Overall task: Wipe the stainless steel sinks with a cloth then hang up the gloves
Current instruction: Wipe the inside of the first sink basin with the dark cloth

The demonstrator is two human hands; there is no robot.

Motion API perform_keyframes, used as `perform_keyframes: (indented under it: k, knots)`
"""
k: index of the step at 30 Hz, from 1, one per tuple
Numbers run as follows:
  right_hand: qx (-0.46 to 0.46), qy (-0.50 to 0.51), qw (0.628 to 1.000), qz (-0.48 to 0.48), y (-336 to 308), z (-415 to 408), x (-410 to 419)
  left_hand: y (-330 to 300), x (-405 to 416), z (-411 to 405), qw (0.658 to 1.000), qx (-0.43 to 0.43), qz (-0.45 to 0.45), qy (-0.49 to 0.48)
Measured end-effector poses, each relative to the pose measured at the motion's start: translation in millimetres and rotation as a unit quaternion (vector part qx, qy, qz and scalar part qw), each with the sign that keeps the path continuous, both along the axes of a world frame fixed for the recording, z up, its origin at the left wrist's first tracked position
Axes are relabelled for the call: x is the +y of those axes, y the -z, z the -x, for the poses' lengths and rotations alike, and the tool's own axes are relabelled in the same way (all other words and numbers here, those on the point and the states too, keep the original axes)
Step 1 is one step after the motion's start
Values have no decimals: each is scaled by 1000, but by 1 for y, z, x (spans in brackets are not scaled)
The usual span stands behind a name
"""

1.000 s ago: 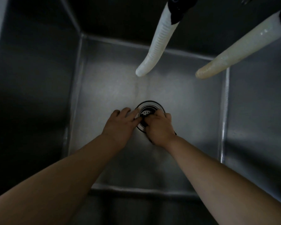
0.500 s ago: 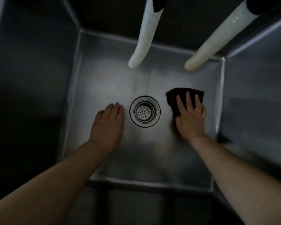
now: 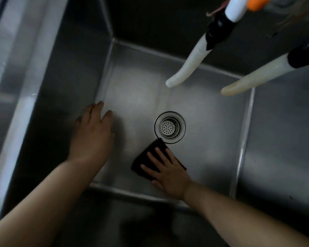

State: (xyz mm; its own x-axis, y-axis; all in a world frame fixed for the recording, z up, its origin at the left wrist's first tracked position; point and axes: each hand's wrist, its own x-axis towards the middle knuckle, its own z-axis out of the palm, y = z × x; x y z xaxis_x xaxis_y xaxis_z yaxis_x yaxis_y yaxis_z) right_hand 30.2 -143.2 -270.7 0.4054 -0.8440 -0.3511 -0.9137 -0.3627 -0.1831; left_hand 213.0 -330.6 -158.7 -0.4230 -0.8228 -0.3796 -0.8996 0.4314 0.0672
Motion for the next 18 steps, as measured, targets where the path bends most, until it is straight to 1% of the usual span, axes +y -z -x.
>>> perform_keyframes:
  k: [2,4,7,9,14,18]
  knots:
    - [-14,-19,1000,12,5,-17,-30,-1,0,-4,1000,-2,-9,-12]
    - [-21,-6,999,27,10,-31,-66,-2,1,-6,1000,-11,-19,-20]
    - [-32,60,997,48,17,-40,-126,0,-1,-8,999,-11,-28,-21]
    - [-16,100,994,46,21,-35,-167,3,-2,-7,999,-6,-29,-18]
    - [30,203,977,61,30,27,-233,13,-14,2,1000,4,-24,-1]
    - [42,287,956,52,27,96,-234,18,-23,12,999,13,-25,14]
